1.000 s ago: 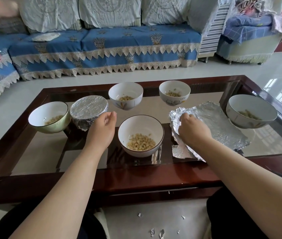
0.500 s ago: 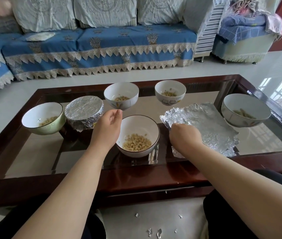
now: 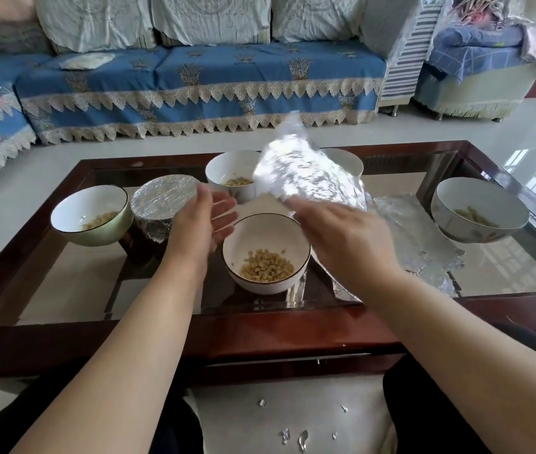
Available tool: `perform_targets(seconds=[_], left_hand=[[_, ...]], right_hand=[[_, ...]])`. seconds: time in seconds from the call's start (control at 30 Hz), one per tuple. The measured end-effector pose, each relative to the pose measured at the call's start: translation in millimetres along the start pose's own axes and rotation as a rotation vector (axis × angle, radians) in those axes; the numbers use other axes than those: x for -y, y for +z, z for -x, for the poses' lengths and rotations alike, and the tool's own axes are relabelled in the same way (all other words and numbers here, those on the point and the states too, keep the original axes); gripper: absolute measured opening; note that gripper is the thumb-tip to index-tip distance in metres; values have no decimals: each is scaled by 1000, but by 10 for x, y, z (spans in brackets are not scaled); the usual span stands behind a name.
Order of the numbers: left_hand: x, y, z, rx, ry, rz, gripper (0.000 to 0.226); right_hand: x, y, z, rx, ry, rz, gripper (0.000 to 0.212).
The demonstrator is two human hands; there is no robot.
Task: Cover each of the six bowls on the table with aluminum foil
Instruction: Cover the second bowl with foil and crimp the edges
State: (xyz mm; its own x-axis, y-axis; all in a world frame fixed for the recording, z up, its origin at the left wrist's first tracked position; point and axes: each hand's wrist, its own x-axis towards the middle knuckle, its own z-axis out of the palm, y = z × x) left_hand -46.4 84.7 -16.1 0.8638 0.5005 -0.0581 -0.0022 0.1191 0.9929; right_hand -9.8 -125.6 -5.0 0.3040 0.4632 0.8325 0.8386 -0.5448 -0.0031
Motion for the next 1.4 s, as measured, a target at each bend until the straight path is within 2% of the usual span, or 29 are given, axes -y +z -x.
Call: perform_targets(seconds=[0.07, 0.13, 0.23, 0.3, 0.37, 0.43, 0.47, 0.53, 0.57, 0.63, 0.67, 0.7, 0.73, 0.83, 0.93, 1.07, 1.2, 1.23, 1.3, 1.37, 1.4], left_hand=[[-20, -116, -24, 86, -179, 136, 75], [-31, -210, -29, 144, -280, 115, 90], [23, -255, -43, 58, -265, -237, 71], [116, -271, -77, -4, -239, -416, 78], [163, -283, -87, -14, -219, -440, 82], [178, -291, -91, -16, -197, -422, 83], [168, -292, -95, -24, -200, -419, 85], [121, -286, -54, -74, -127, -494, 86], [79, -292, -15, -125, 10, -633, 83], [-8, -286, 33, -189, 460, -937, 65], [-60, -237, 56, -141, 637, -1035, 54], [-97, -167, 72, -24, 704, -1100, 47], [-121, -70, 102, 127, 676, -1148, 47], [15, 177, 135, 476, 451, -1401, 58], [203, 250, 106, 617, 318, -1570, 62], [288, 274, 77, 635, 295, -1623, 65], [280, 301, 107, 611, 300, -1614, 63], [276, 299, 105, 602, 294, -1619, 62], [279, 301, 103, 585, 290, -1626, 61], [292, 302, 107, 576, 299, -1618, 61], [301, 301, 111, 570, 307, -1609, 60]], right_hand=[[148, 143, 107, 188, -97, -109, 25], [255, 258, 229, 352, -157, -126, 28], [361, 292, 307, 429, -206, -151, 32], [408, 234, 289, 434, -128, -206, 46], [386, 132, 209, 368, 87, -285, 54], [228, 81, 100, 265, 355, -294, 44], [97, 85, 64, 261, 499, -261, 41], [-179, 119, 19, 386, 821, -247, 56], [-288, 131, 4, 465, 978, -316, 66], [-391, 145, -7, 611, 1243, -545, 72], [-400, 150, -1, 680, 1337, -656, 63], [-394, 158, 10, 731, 1396, -739, 50], [-378, 169, 24, 762, 1432, -790, 40], [-352, 221, 69, 785, 1447, -840, 22], [-345, 235, 83, 772, 1432, -815, 19], [-370, 252, 86, 738, 1424, -776, 17], [-383, 230, 92, 708, 1416, -767, 22], [-383, 227, 87, 705, 1411, -765, 26], [-358, 227, 70, 722, 1386, -712, 47], [-336, 238, 69, 668, 1225, -508, 59], [-320, 227, 54, 537, 1072, -417, 57]])
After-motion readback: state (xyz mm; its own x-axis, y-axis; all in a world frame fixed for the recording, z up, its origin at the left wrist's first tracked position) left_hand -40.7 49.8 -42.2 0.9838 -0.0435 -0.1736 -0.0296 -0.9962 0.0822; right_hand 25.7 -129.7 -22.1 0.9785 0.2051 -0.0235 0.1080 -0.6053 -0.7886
